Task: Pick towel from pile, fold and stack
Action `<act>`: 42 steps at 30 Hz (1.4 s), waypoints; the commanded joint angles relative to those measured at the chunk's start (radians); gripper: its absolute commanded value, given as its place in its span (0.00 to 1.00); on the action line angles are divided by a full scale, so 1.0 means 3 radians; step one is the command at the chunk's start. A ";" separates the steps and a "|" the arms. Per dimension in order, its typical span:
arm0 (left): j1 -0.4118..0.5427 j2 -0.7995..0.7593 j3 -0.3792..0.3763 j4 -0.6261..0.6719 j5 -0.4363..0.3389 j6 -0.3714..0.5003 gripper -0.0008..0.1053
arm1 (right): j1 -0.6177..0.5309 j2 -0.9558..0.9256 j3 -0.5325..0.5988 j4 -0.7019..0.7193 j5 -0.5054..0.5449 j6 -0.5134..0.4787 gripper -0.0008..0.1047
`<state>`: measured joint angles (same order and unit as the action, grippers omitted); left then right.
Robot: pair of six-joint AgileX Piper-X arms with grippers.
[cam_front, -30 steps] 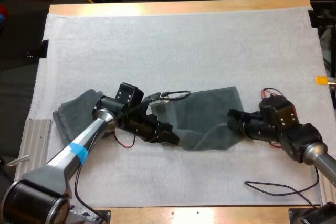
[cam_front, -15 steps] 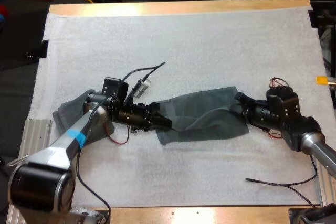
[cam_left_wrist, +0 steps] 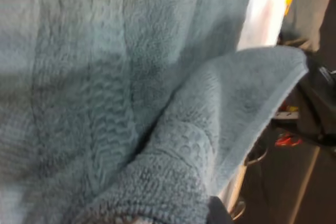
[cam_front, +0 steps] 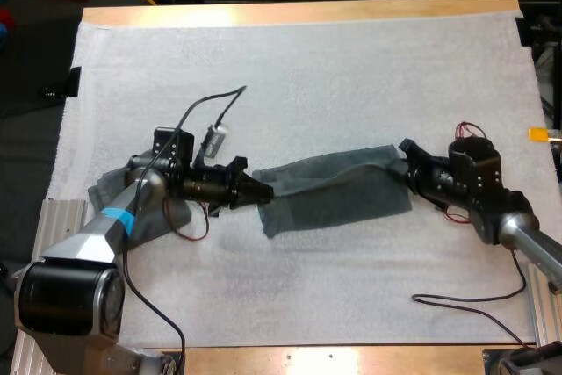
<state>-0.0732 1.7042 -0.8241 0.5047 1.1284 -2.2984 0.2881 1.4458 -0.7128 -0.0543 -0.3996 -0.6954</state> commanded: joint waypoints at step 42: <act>-0.0003 -0.0896 -0.0005 -0.0552 0.0223 0.0002 0.63 | -0.0019 -0.0145 -0.0020 -0.0693 -0.0629 -0.0436 0.62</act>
<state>-0.0707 1.4444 -0.8241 0.3509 1.1992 -2.3110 0.2881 1.4099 -0.7128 -0.2734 -0.5752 -0.8084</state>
